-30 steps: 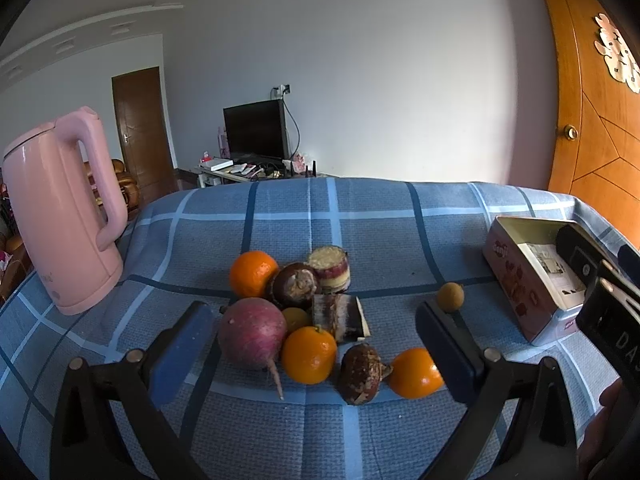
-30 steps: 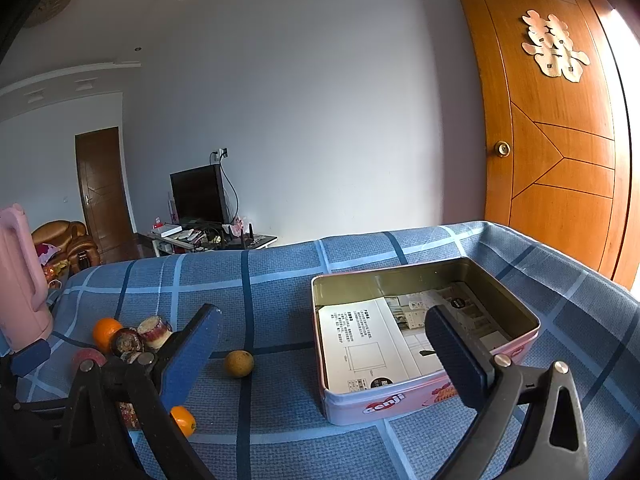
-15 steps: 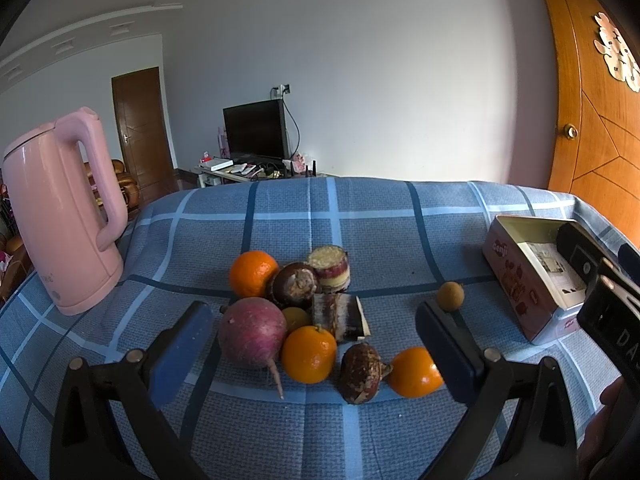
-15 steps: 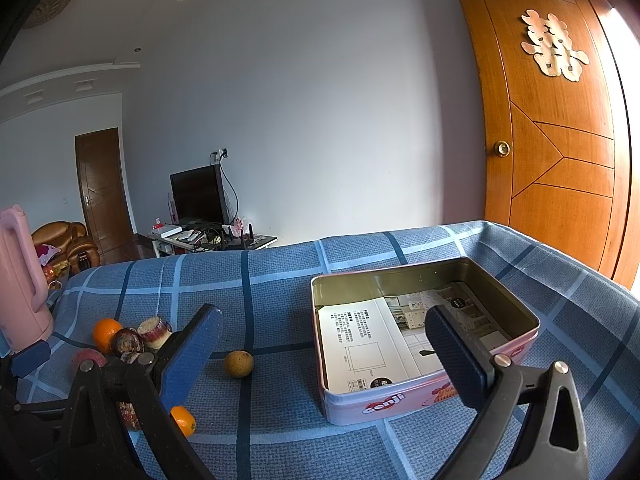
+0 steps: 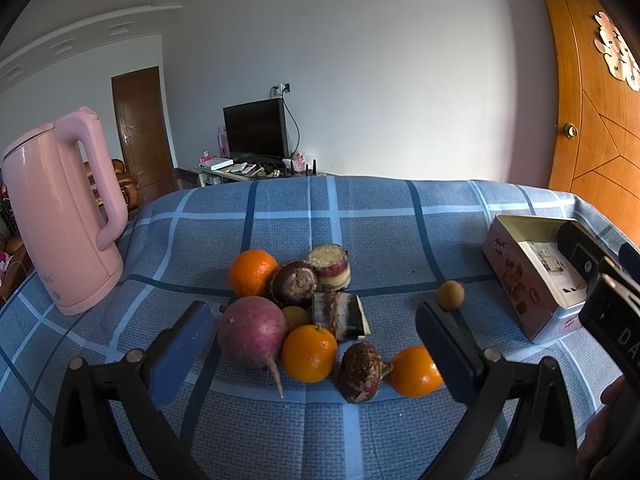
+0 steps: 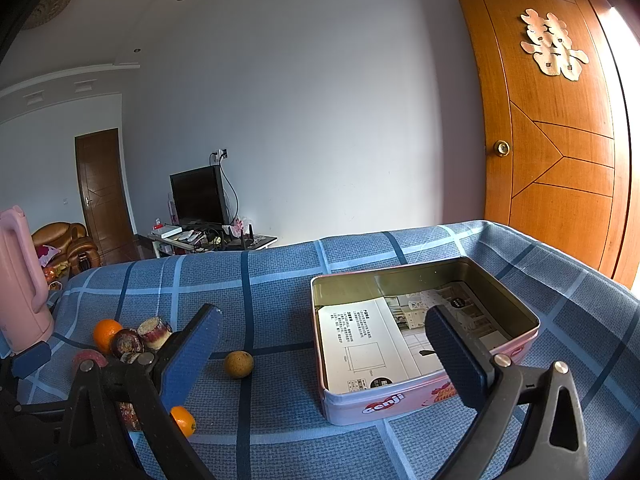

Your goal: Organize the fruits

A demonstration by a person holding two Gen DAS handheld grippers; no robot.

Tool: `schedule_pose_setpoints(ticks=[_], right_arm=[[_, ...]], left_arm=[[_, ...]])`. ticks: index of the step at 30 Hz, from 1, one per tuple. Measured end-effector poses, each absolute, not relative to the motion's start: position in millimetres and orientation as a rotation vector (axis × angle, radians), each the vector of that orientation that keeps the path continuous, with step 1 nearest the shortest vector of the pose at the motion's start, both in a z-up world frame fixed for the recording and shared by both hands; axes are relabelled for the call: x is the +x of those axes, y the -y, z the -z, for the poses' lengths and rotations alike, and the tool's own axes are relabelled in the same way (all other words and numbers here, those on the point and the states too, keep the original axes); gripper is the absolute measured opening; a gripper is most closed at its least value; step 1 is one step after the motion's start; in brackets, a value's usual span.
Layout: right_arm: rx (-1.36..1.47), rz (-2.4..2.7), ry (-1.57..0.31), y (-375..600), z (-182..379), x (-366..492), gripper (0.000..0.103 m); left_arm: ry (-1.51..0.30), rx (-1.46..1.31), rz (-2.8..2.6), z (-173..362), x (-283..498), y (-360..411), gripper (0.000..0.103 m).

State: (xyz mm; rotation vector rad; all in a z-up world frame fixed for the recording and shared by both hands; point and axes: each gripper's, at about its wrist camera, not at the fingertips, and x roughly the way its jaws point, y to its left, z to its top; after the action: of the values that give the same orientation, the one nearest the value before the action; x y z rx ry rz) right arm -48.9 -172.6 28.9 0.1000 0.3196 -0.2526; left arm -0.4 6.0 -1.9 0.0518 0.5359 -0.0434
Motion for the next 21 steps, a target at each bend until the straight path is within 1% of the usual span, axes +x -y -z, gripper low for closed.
schedule_pose_setpoints(ticks=[21], right_arm=[[0.116,0.247,-0.316,174.2,-28.9,-50.6,0.102]], left_arm=[[-0.552,0.051,0.053,3.6,0.3,-6.8,0.103]])
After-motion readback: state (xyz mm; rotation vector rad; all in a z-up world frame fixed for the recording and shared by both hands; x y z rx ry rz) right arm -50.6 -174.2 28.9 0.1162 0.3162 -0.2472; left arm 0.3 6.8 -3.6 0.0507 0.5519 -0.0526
